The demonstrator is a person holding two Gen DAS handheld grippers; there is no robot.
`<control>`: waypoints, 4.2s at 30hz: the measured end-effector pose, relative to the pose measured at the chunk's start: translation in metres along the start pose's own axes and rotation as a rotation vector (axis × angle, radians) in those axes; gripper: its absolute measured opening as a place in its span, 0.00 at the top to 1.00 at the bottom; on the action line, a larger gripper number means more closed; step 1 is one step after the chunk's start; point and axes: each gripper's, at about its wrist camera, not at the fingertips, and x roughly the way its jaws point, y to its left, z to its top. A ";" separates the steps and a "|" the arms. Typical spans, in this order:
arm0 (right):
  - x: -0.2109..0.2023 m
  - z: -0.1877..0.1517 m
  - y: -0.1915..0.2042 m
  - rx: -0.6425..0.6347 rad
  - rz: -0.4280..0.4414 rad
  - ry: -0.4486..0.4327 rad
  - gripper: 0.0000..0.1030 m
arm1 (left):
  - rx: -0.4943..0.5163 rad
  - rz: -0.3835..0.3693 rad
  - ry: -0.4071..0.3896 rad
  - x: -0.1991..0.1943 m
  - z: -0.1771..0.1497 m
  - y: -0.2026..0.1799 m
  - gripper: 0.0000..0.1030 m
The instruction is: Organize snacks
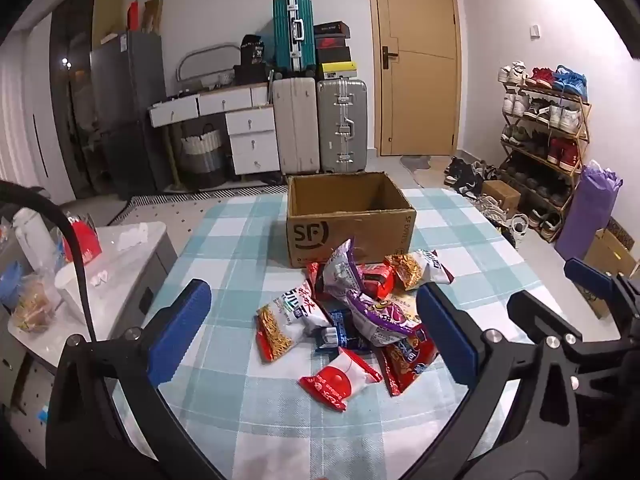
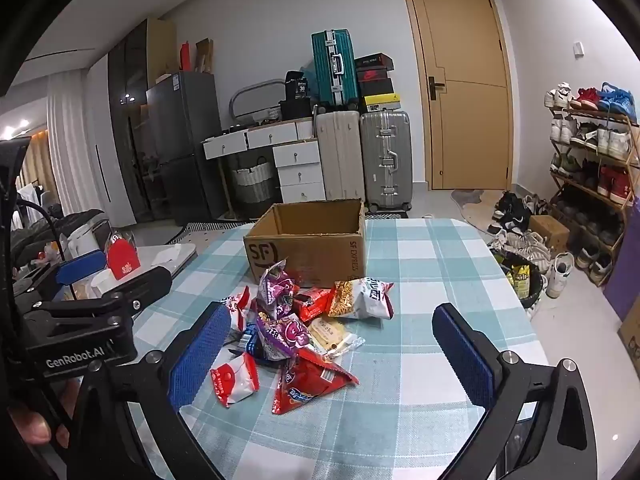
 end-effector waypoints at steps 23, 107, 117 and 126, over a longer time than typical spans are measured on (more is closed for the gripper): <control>0.005 -0.006 0.004 -0.010 0.016 0.009 0.00 | -0.084 -0.045 -0.034 -0.009 -0.009 0.015 0.00; 0.123 -0.051 -0.010 -0.070 0.176 0.234 0.00 | -0.136 -0.193 0.148 0.108 -0.069 0.042 0.00; 0.171 -0.062 -0.005 -0.069 0.259 0.383 0.19 | -0.157 -0.210 0.217 0.137 -0.084 0.042 0.00; 0.185 -0.074 -0.003 -0.045 0.282 0.445 0.30 | -0.181 -0.218 0.253 0.163 -0.088 0.043 0.01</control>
